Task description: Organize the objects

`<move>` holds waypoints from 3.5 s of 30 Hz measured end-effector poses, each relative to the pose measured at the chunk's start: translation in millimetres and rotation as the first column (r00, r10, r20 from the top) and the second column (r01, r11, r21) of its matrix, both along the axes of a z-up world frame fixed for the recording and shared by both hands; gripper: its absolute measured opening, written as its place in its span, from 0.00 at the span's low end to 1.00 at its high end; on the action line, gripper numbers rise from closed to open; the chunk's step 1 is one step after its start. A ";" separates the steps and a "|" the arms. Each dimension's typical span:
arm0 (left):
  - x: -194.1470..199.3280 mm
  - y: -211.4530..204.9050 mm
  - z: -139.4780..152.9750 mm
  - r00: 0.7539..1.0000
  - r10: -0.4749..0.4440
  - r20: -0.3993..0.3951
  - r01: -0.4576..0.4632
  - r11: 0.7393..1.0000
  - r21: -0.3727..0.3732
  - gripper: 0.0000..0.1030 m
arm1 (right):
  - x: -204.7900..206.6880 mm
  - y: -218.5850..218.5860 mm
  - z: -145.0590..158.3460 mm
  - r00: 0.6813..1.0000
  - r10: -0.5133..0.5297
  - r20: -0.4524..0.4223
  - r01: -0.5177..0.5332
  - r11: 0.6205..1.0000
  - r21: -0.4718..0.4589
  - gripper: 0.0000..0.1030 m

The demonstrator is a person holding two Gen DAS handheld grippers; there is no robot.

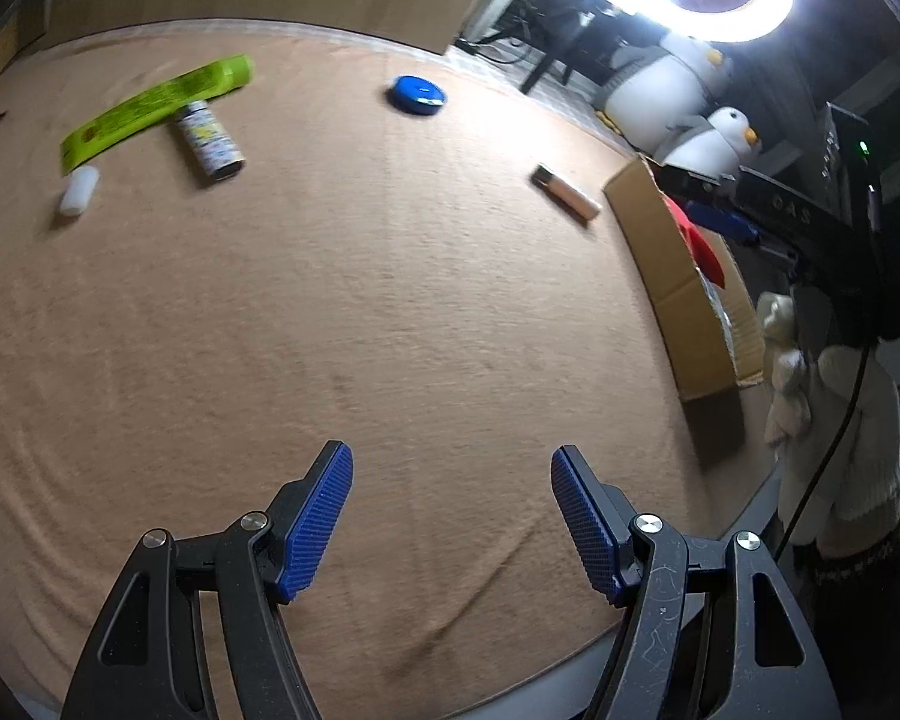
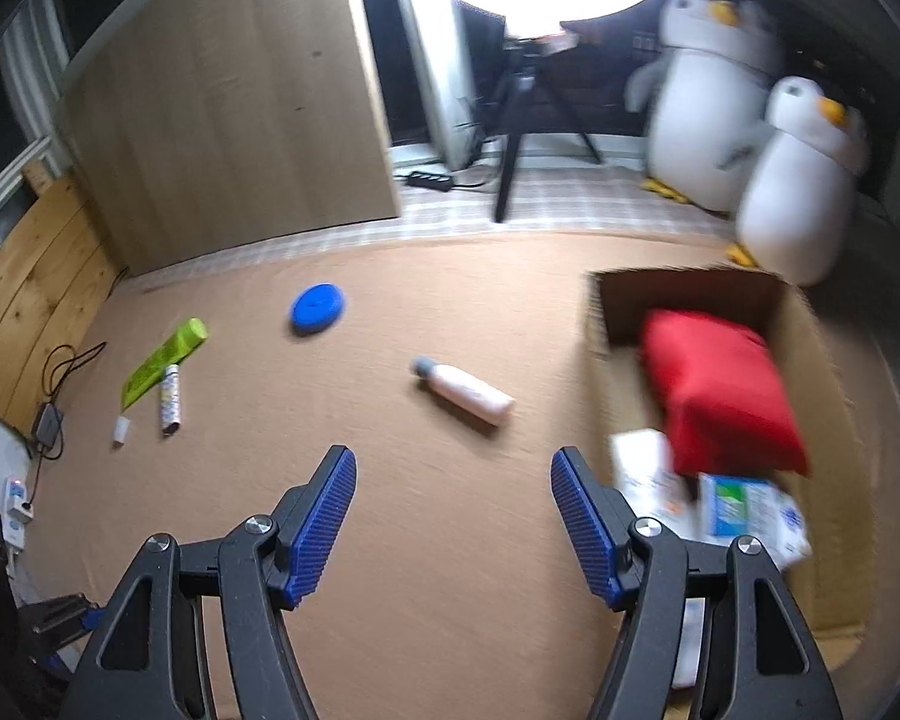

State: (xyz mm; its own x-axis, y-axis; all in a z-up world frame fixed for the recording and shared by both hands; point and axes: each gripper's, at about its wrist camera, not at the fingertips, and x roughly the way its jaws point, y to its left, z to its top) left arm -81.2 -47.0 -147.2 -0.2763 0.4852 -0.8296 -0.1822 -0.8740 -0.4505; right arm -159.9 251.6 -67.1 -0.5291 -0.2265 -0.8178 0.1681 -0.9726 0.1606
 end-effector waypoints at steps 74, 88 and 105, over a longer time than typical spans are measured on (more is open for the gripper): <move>1.9 -39.4 -8.8 0.999 0.033 -0.003 -0.033 0.999 -0.028 0.70 | 16.6 -119.4 -91.2 0.932 0.288 0.218 -0.292 0.956 -0.015 0.33; 6.6 -23.1 -5.5 1.000 -0.001 -0.018 0.000 0.998 -0.055 0.70 | 70.8 -98.8 -89.2 0.946 0.287 0.153 -0.290 0.957 -0.005 0.62; 11.2 -36.6 -3.1 0.999 0.034 -0.023 -0.036 0.998 -0.057 0.70 | 77.6 -112.8 -90.9 0.956 0.272 0.111 -0.287 0.943 0.170 0.48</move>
